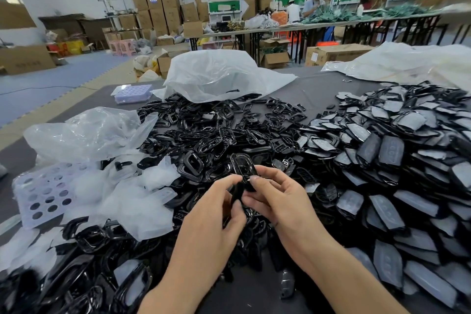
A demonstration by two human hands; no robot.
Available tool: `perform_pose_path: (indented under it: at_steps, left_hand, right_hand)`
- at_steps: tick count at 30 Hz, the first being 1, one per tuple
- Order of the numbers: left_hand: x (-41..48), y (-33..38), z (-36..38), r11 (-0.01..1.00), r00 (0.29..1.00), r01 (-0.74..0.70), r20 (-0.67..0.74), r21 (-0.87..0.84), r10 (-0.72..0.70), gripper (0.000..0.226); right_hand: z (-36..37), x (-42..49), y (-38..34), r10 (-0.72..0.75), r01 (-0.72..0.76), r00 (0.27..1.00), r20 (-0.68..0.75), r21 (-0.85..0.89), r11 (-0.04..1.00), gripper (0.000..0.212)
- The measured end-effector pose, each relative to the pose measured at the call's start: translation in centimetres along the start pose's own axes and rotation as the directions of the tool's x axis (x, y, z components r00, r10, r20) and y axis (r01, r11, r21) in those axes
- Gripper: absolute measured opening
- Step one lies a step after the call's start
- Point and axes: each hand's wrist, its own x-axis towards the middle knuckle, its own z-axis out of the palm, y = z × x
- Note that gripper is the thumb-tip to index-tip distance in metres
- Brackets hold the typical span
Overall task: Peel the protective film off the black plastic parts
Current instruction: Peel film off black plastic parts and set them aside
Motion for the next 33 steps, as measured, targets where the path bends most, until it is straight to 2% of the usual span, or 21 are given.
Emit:
perform_pose_path:
  at_steps: [3,5,7,12,14,16,21,22,25,27,30,33]
  left_hand:
    - [0.1,-0.1,0.2,0.998,1.0,0.014,-0.024,-0.063,-0.015,0.04]
    - [0.4,0.0,0.1,0.97,0.991,0.098,-0.064,-0.221,-0.115,0.029]
    - [0.8,0.3,-0.1,0.888,0.964,0.204,-0.072,-0.413,-0.255,0.019]
    - [1.2,0.4,-0.3,0.734,0.904,0.31,-0.052,-0.604,-0.425,0.006]
    - [1.2,0.3,-0.3,0.65,0.89,0.323,-0.012,-0.688,-0.455,0.004]
    - [1.2,0.2,-0.3,0.633,0.892,0.321,0.001,-0.705,-0.452,0.004]
    - [1.3,-0.3,-0.5,0.66,0.925,0.329,0.089,-0.675,-0.37,0.035]
    - [1.2,-0.4,-0.6,0.71,0.937,0.313,0.084,-0.631,-0.339,0.034]
    - [1.1,-0.5,-0.7,0.917,0.97,0.199,-0.066,-0.347,-0.235,0.026]
    - [0.8,-0.1,-0.5,0.958,0.977,0.157,-0.103,-0.241,-0.186,0.028]
    - [0.6,0.1,-0.5,0.992,0.989,0.076,-0.122,-0.097,-0.088,0.027]
    - [0.5,-0.3,-1.2,0.998,0.99,0.054,-0.13,-0.028,-0.057,0.019]
  right_hand:
    - [-0.2,0.0,0.0,-0.088,0.085,0.996,-0.007,-0.183,0.979,0.014]
    - [-0.2,-0.1,0.0,-0.157,0.146,0.988,-0.008,-0.326,0.934,0.017]
    - [-0.2,-0.2,0.2,-0.193,0.176,0.981,0.001,-0.411,0.894,0.017]
    - [0.3,-0.6,0.5,-0.204,0.205,0.978,0.051,-0.44,0.874,0.011]
    - [0.4,-0.6,0.4,-0.184,0.203,0.979,0.086,-0.403,0.892,0.012]
    - [0.5,-0.6,0.2,-0.171,0.203,0.978,0.118,-0.384,0.901,0.013]
    - [0.1,-0.5,-0.5,-0.185,0.241,0.968,0.168,-0.432,0.869,0.02]
    - [-0.1,-0.5,-0.7,-0.186,0.247,0.967,0.177,-0.439,0.864,0.021]
    - [-0.3,-0.7,-0.6,-0.165,0.253,0.962,0.217,-0.486,0.837,0.021]
    - [-0.4,-0.8,-0.2,-0.146,0.249,0.964,0.222,-0.563,0.788,0.019]
    - [-0.5,-0.5,-0.6,-0.221,0.279,0.96,0.171,-0.622,0.732,0.02]
    - [-2.0,0.4,-2.5,-0.342,0.281,0.94,0.0,-0.57,0.772,0.028]
